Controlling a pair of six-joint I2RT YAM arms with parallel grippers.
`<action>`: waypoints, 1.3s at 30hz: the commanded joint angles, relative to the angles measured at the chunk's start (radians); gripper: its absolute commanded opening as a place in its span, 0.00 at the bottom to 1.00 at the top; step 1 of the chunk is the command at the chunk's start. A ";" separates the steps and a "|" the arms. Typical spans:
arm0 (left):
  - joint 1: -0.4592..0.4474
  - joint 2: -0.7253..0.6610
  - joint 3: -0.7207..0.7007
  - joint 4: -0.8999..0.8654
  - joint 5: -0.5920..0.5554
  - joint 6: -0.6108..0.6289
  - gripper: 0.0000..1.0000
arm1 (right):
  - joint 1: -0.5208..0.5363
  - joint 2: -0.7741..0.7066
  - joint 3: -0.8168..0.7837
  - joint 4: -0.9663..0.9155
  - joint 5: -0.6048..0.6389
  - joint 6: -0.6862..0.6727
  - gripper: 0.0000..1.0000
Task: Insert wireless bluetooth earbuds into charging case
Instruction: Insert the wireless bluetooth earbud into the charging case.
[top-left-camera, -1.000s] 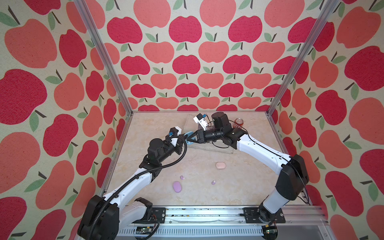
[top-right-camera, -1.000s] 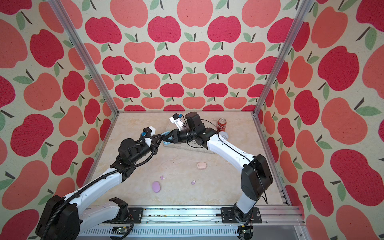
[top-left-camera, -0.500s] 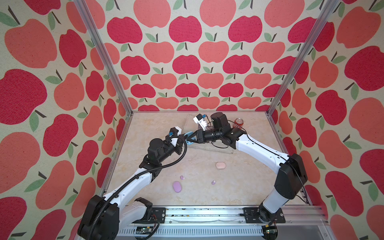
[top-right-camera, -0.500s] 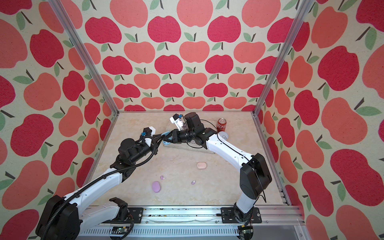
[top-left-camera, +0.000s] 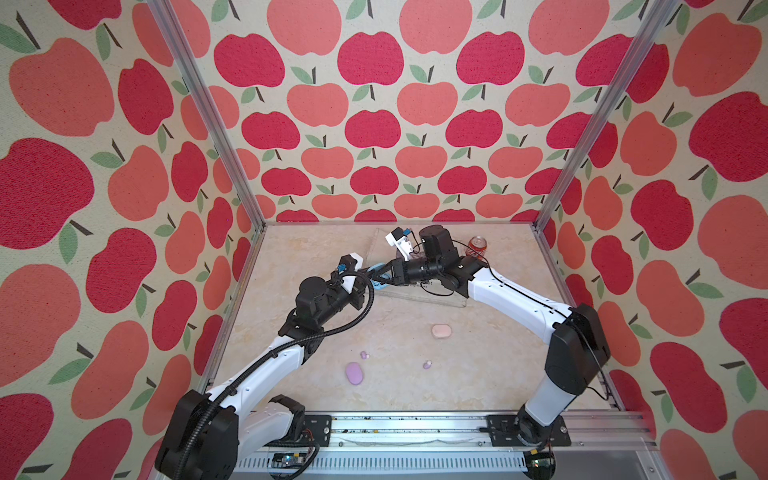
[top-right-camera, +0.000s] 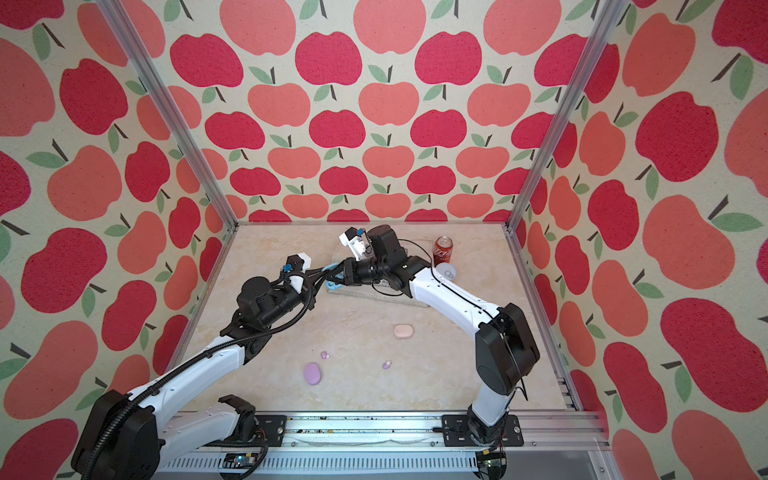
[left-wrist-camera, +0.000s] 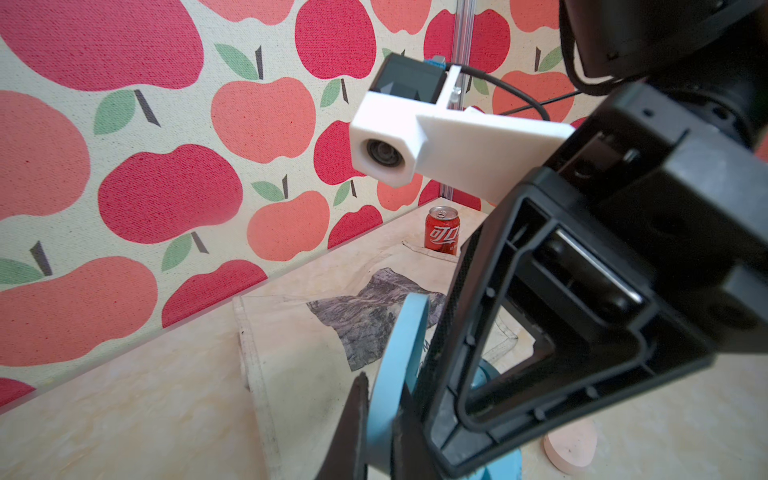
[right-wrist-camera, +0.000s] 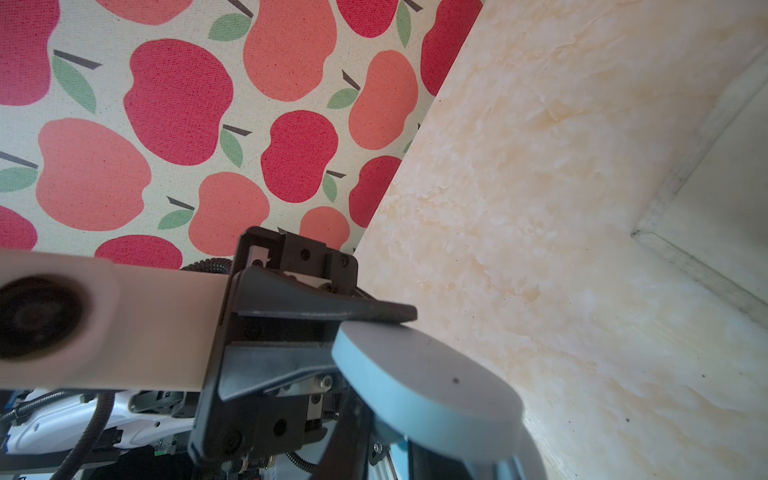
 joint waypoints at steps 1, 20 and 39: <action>-0.006 -0.009 0.027 0.027 0.007 -0.017 0.00 | 0.001 0.008 -0.015 -0.004 0.015 -0.007 0.04; -0.006 -0.005 0.038 0.020 0.015 -0.008 0.00 | -0.008 -0.056 0.060 -0.159 0.128 -0.135 0.40; -0.037 0.120 0.066 0.031 0.168 0.114 0.00 | -0.105 -0.277 0.064 -0.333 0.293 -0.152 0.43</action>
